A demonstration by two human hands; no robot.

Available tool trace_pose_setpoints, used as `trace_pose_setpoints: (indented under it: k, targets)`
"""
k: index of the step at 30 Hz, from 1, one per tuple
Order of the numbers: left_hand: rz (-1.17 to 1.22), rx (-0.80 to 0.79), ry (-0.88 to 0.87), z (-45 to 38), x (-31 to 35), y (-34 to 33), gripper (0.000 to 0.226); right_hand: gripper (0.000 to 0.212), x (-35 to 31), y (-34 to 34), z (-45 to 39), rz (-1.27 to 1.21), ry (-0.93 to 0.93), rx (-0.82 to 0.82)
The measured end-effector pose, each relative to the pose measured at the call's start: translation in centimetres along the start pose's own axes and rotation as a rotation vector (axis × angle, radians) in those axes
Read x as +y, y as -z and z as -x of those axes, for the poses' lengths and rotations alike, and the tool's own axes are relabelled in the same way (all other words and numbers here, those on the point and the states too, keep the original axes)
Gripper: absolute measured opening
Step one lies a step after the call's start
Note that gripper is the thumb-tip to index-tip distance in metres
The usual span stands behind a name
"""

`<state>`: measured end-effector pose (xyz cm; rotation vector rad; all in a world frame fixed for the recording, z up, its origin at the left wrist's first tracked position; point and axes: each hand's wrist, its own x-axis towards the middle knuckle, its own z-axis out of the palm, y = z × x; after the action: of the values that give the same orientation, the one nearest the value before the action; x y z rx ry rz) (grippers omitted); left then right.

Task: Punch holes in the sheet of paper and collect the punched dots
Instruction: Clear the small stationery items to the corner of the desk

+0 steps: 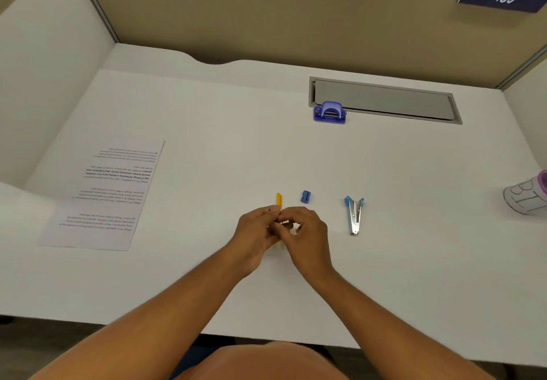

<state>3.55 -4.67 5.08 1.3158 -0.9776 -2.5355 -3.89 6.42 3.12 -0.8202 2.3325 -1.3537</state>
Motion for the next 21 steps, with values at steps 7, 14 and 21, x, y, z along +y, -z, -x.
trace_pose_setpoints:
  k: [7,14,21]
  targets:
    - [-0.092,-0.006,0.02,-1.2,4.0,5.6,0.022,0.016,-1.8,-2.9,-0.8,-0.064,-0.158,0.169]
    - [-0.239,-0.057,-0.063,-1.9,7.4,7.9,0.024,0.013,1.3,-1.9,-5.3,0.239,-0.298,0.361]
    - [-0.418,0.015,-0.147,-2.1,8.2,7.9,0.029,0.026,3.0,-1.8,-6.7,0.316,-0.261,0.264]
